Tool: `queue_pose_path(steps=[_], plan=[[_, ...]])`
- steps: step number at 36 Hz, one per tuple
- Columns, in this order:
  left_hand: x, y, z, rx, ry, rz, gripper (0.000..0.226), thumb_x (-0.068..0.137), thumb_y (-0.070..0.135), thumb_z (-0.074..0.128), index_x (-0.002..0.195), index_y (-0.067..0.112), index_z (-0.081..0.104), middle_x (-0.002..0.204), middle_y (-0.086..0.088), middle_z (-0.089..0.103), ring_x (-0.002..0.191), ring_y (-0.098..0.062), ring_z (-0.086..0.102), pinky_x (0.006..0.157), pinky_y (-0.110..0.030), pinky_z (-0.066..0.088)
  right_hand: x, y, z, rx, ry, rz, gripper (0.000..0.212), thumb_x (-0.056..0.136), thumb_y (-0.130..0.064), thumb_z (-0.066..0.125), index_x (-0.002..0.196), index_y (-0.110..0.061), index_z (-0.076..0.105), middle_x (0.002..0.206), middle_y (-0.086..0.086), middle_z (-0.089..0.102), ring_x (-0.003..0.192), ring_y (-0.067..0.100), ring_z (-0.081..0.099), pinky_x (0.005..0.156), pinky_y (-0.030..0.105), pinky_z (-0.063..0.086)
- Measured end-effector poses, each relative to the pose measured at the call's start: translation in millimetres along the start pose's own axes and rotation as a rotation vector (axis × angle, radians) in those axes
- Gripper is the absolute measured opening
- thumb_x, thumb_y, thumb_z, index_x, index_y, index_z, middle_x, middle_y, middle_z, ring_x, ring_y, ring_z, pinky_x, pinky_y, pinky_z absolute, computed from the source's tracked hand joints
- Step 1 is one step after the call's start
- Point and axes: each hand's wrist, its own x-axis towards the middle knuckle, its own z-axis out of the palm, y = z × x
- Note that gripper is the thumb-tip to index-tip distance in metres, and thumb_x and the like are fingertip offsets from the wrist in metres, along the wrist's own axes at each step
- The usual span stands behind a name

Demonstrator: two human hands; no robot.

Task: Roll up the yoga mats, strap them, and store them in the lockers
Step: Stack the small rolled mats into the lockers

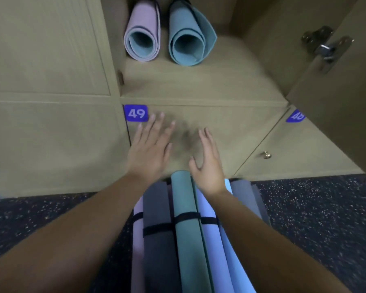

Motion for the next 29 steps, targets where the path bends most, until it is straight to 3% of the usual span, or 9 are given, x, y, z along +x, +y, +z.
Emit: queue_pose_path(steps=[3,6,9,11,15,17,20,23,29], plan=[[-52.1,3.0,26.3,-0.042,-0.182,-0.109,0.054,0.097,0.031,0.030,0.150,0.019,0.028,0.156,-0.014,0.028,0.144,-0.029,0.021,0.116,-0.039,0.004,-35.8,27.0,6.5,-0.051,-0.164,0.131,0.070,0.090,-0.014,0.053,0.153,-0.026,0.024,0.158,-0.012,0.015,0.144,0.000,0.013,0.118,0.028,0.020],[-96.9,7.2,44.9,-0.072,-0.303,-0.259,0.056,0.099,0.037,0.027,0.152,0.020,0.022,0.159,-0.011,0.018,0.148,-0.027,0.013,0.118,-0.041,0.005,-60.3,50.9,4.3,-0.233,-0.337,0.136,0.070,0.094,-0.017,0.055,0.153,-0.028,0.018,0.163,-0.005,0.010,0.148,0.013,0.015,0.117,0.037,0.026],[-144.3,12.7,65.5,-0.090,-0.468,-0.371,0.066,0.098,0.034,0.049,0.153,0.020,0.014,0.159,-0.014,0.015,0.147,-0.031,0.012,0.116,-0.048,0.011,-87.5,70.4,0.2,-0.385,-0.525,0.213,0.074,0.095,-0.026,0.059,0.154,-0.030,0.015,0.163,-0.005,0.008,0.144,0.019,0.026,0.108,0.037,0.035],[-171.8,18.9,73.3,-0.066,-0.567,-0.410,0.078,0.094,0.039,0.055,0.154,0.019,0.009,0.159,-0.018,0.015,0.146,-0.037,0.014,0.114,-0.054,0.015,-105.8,83.2,-0.9,-0.385,-0.718,0.314,0.079,0.092,-0.034,0.063,0.154,-0.033,0.014,0.161,-0.002,0.017,0.140,0.023,0.033,0.104,0.038,0.040],[-214.7,30.9,82.8,-0.081,-0.987,-0.601,0.076,0.097,0.060,0.029,0.148,0.036,-0.021,0.161,-0.014,-0.010,0.148,-0.036,-0.005,0.118,-0.053,0.010,-127.9,96.6,-1.2,-0.377,-1.053,0.552,0.089,0.089,-0.042,0.067,0.154,-0.036,0.008,0.153,0.009,0.031,0.135,0.030,0.041,0.105,0.042,0.041],[-224.0,33.7,84.2,-0.226,-1.072,-0.698,0.079,0.095,0.063,0.034,0.140,0.048,-0.028,0.160,-0.017,0.004,0.145,-0.040,0.012,0.116,-0.052,0.021,-132.2,95.6,3.5,-0.364,-1.068,0.611,0.092,0.088,-0.040,0.068,0.154,-0.038,0.004,0.151,0.013,0.034,0.129,0.032,0.047,0.101,0.039,0.045],[-225.2,37.7,85.0,-0.466,-1.065,-0.802,0.089,0.091,0.058,0.051,0.125,0.059,-0.032,0.154,-0.023,0.022,0.134,-0.043,0.036,0.109,-0.051,0.035,-135.8,91.2,19.9,-0.288,-0.999,0.683,0.104,0.085,-0.037,0.073,0.154,-0.037,-0.005,0.147,0.019,0.037,0.120,0.034,0.054,0.095,0.041,0.050],[-221.4,39.7,83.5,-0.455,-1.058,-0.792,0.099,0.088,0.056,0.058,0.124,0.057,-0.034,0.147,-0.025,0.029,0.127,-0.043,0.042,0.105,-0.049,0.039,-143.8,86.6,38.1,-0.279,-0.915,0.743,0.117,0.079,-0.041,0.078,0.152,-0.039,-0.015,0.148,0.022,0.029,0.125,0.040,0.048,0.098,0.047,0.048],[-217.5,45.5,79.5,-0.497,-0.984,-0.850,0.103,0.088,0.044,0.065,0.138,0.052,-0.025,0.133,-0.023,0.037,0.115,-0.040,0.049,0.100,-0.045,0.042,-150.8,80.9,51.4,-0.320,-0.782,0.815,0.118,0.082,-0.030,0.075,0.151,-0.034,-0.020,0.143,0.015,0.031,0.119,0.038,0.050,0.096,0.050,0.047]])
